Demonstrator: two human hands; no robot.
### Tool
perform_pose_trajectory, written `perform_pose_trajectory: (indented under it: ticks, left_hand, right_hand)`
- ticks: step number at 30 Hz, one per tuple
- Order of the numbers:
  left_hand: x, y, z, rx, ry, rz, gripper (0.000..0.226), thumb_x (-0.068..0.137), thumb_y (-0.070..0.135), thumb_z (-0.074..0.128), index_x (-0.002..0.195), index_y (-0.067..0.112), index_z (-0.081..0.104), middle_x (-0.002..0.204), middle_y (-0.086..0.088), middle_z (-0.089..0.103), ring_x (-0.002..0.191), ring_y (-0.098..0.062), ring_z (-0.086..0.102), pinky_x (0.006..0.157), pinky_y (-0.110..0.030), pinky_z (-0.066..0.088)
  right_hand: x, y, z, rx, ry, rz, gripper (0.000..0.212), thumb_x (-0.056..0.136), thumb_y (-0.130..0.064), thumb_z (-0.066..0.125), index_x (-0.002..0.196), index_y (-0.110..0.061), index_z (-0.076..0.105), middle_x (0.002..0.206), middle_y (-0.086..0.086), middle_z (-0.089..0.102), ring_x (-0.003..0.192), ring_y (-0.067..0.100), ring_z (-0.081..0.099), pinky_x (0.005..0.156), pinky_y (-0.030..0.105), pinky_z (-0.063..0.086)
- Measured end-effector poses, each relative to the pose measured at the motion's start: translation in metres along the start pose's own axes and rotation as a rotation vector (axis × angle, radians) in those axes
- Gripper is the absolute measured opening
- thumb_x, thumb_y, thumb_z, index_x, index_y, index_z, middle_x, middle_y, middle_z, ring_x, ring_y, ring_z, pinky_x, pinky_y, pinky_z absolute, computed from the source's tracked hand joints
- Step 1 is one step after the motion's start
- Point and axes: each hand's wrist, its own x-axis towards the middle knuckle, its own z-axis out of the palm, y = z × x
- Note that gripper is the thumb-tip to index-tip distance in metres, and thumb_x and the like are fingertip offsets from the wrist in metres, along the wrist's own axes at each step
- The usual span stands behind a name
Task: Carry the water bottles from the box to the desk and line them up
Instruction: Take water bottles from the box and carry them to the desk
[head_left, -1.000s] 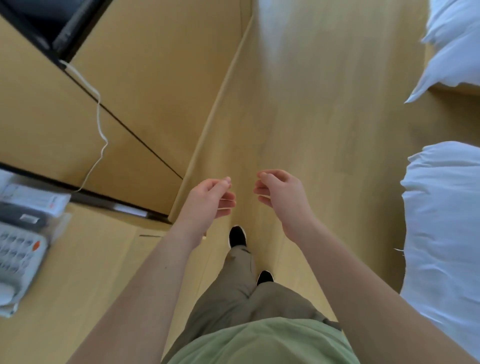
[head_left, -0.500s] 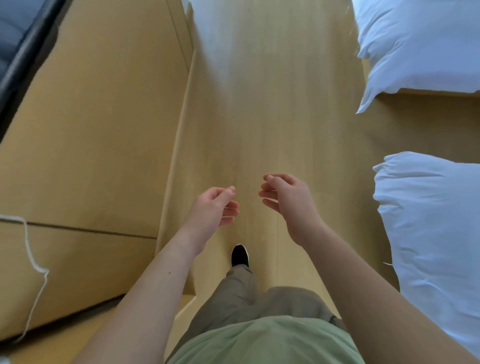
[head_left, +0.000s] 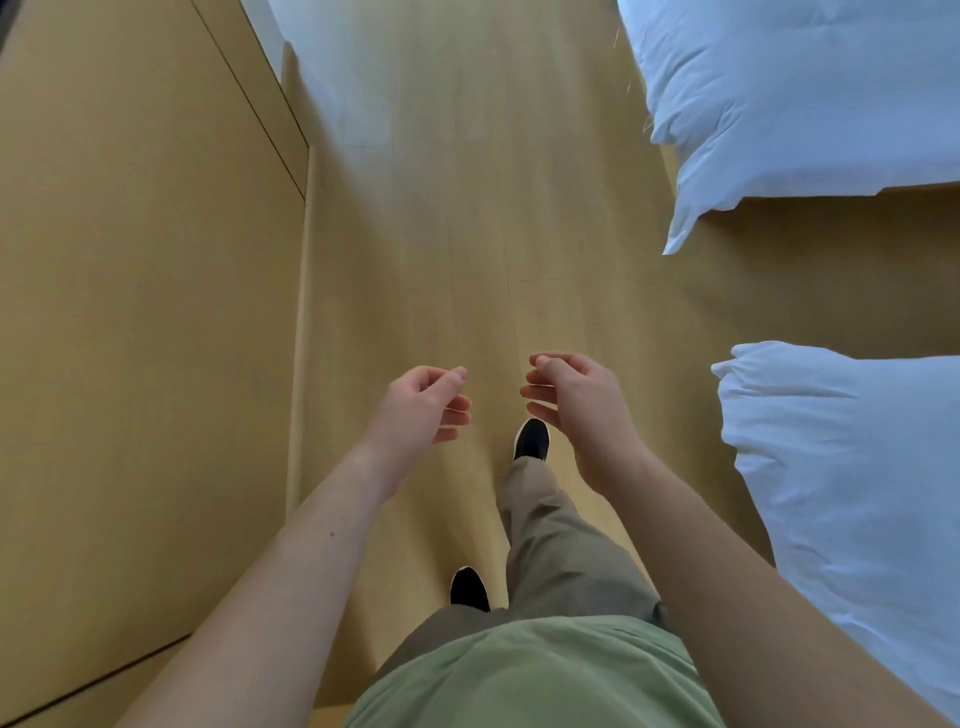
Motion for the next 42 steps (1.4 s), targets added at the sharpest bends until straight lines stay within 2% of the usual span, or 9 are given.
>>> perform_pose_trajectory:
  ticks: [8,13,17,21,28,33,37,42]
  left_hand:
    - [0.131,0.108,0.022,0.013,0.033,-0.005,0.025,0.1,0.038,0.062,0.102,0.014,0.069,0.08,0.005,0.076,0.082,-0.015,0.075,0.089,-0.044,0.061]
    - [0.198,0.172,0.034,0.0,0.064,-0.026,0.024,0.1,0.037,0.063,0.102,0.014,0.069,0.082,0.004,0.077,0.084,-0.016,0.075,0.087,-0.043,0.062]
    - [0.242,0.217,0.035,-0.012,0.085,-0.028,0.024,0.101,0.036,0.062,0.104,0.012,0.069,0.086,0.0,0.076,0.084,-0.016,0.075,0.088,-0.043,0.062]
    - [0.29,0.259,0.034,0.001,0.09,-0.022,0.025,0.102,0.036,0.061,0.106,0.013,0.069,0.092,-0.003,0.076,0.089,-0.019,0.075,0.088,-0.043,0.062]
    - [0.402,0.332,0.025,0.001,0.053,0.002,0.025,0.102,0.036,0.061,0.107,0.012,0.068,0.094,-0.005,0.076,0.089,-0.019,0.075,0.085,-0.039,0.062]
    - [0.487,0.393,0.009,-0.007,0.02,-0.015,0.025,0.102,0.036,0.061,0.106,0.013,0.069,0.095,-0.005,0.076,0.089,-0.019,0.075,0.085,-0.039,0.063]
    - [0.552,0.445,0.001,0.022,-0.019,-0.019,0.025,0.101,0.037,0.062,0.105,0.014,0.069,0.094,-0.005,0.076,0.087,-0.018,0.075,0.088,-0.043,0.062]
    - [0.616,0.497,-0.002,0.042,-0.03,0.003,0.024,0.1,0.038,0.063,0.105,0.016,0.069,0.09,0.0,0.077,0.086,-0.016,0.076,0.086,-0.04,0.063]
  right_hand:
    - [0.143,-0.097,-0.002,0.0,-0.016,0.029,0.015,0.103,-0.022,0.055,0.106,-0.016,0.068,0.101,0.004,0.071,0.088,0.012,0.07,0.082,0.029,0.058]
    - [0.224,-0.16,-0.006,0.011,-0.036,0.046,0.015,0.102,-0.021,0.055,0.104,-0.015,0.068,0.095,0.002,0.07,0.084,0.011,0.07,0.078,0.028,0.057]
    - [0.281,-0.209,0.003,0.043,-0.039,0.03,0.015,0.101,-0.021,0.056,0.102,-0.014,0.069,0.089,0.0,0.07,0.08,0.009,0.07,0.075,0.028,0.055]
    - [0.329,-0.244,0.014,0.032,-0.057,0.017,0.015,0.101,-0.023,0.056,0.102,-0.016,0.069,0.091,0.0,0.071,0.083,0.011,0.071,0.078,0.029,0.057]
    - [0.425,-0.307,0.041,0.022,-0.028,-0.009,0.014,0.101,-0.022,0.056,0.102,-0.016,0.069,0.091,0.0,0.07,0.083,0.011,0.071,0.077,0.028,0.056]
    - [0.499,-0.371,0.071,0.006,0.001,-0.013,0.014,0.101,-0.022,0.056,0.103,-0.017,0.069,0.092,0.0,0.07,0.083,0.011,0.07,0.08,0.03,0.058]
    - [0.555,-0.427,0.088,0.06,0.048,-0.034,0.013,0.1,-0.021,0.057,0.1,-0.016,0.069,0.087,-0.001,0.069,0.079,0.01,0.07,0.075,0.028,0.055]
    - [0.613,-0.48,0.095,0.081,0.074,-0.056,0.015,0.1,-0.023,0.056,0.101,-0.016,0.069,0.088,-0.001,0.07,0.083,0.011,0.071,0.076,0.028,0.056]
